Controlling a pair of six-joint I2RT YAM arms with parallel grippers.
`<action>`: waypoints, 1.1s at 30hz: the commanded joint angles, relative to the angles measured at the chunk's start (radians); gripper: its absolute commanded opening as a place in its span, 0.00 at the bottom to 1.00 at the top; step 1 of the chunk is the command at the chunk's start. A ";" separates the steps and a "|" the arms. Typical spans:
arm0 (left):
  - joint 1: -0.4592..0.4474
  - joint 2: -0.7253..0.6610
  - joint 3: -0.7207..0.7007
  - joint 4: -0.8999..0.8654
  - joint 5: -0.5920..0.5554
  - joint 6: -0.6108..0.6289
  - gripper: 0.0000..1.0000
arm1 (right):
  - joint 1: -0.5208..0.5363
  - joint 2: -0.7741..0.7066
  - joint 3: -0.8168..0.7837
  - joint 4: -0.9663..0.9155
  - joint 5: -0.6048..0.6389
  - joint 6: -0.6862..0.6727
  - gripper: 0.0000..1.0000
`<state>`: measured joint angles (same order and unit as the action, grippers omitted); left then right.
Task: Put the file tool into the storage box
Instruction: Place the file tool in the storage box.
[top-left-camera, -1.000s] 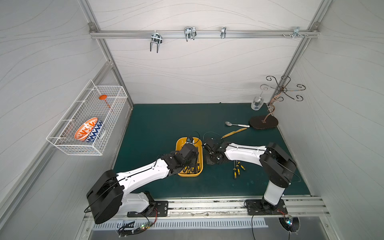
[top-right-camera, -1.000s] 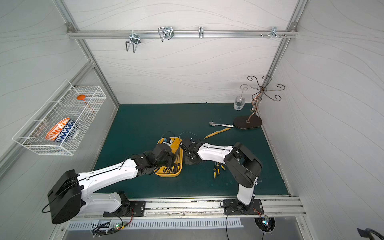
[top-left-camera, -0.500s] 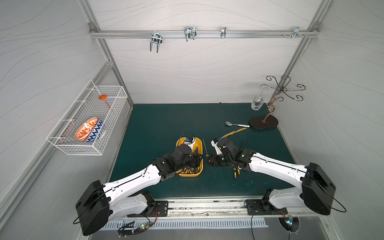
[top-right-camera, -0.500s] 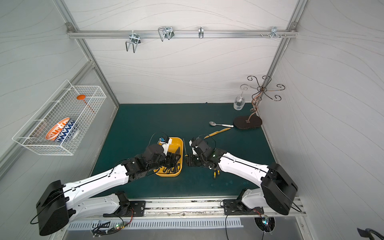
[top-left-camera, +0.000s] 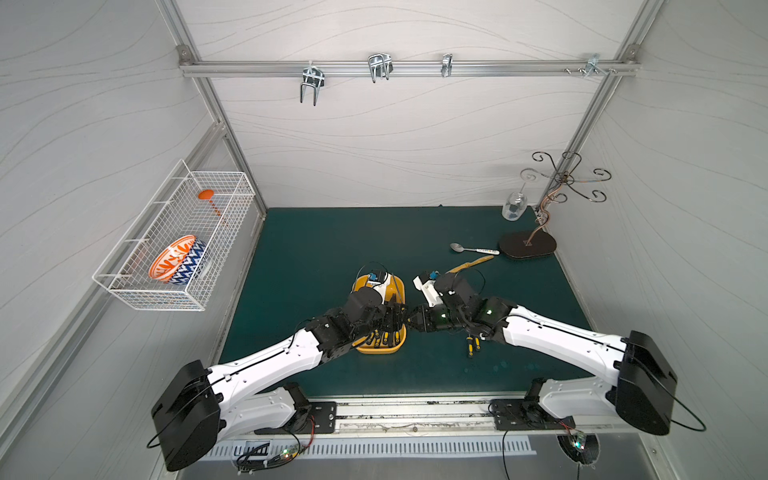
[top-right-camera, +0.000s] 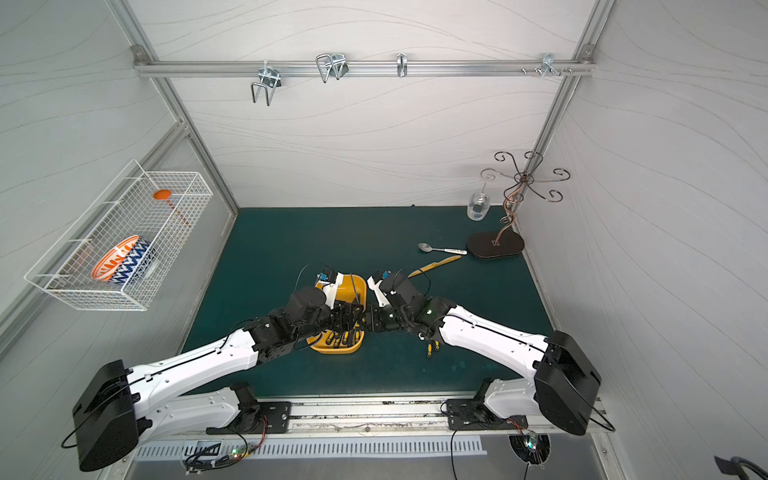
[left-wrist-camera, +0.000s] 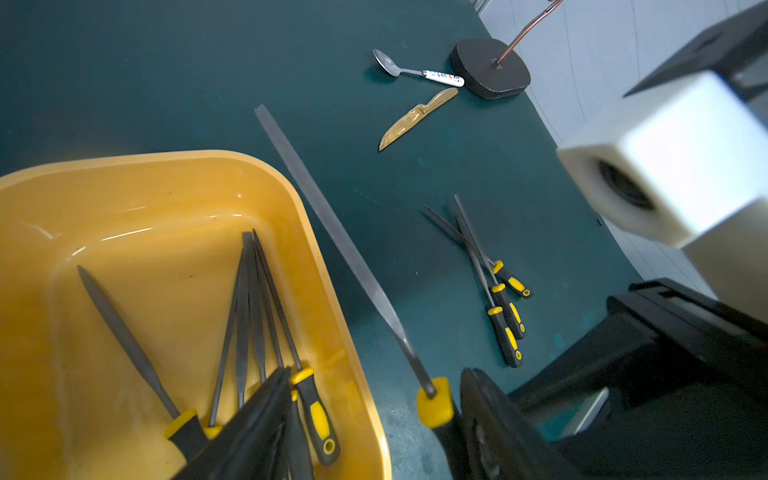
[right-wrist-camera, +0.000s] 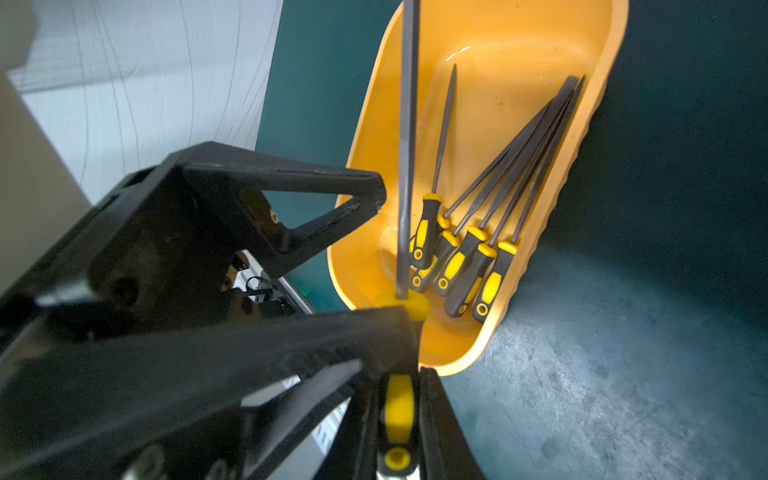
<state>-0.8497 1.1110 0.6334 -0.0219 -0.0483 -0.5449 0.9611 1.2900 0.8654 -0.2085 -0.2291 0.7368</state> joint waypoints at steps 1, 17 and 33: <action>-0.006 0.016 -0.015 0.074 0.060 -0.010 0.66 | 0.008 -0.043 0.041 0.054 -0.015 -0.002 0.08; -0.006 0.033 -0.015 0.215 0.239 -0.072 0.34 | 0.021 -0.083 0.098 0.083 0.047 -0.037 0.08; 0.017 0.083 0.015 0.136 0.188 -0.033 0.00 | -0.004 -0.105 0.225 -0.105 0.206 -0.093 0.46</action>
<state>-0.8177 1.1488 0.6323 0.2665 0.1116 -0.6285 0.9710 1.2331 1.0180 -0.4160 -0.0822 0.6525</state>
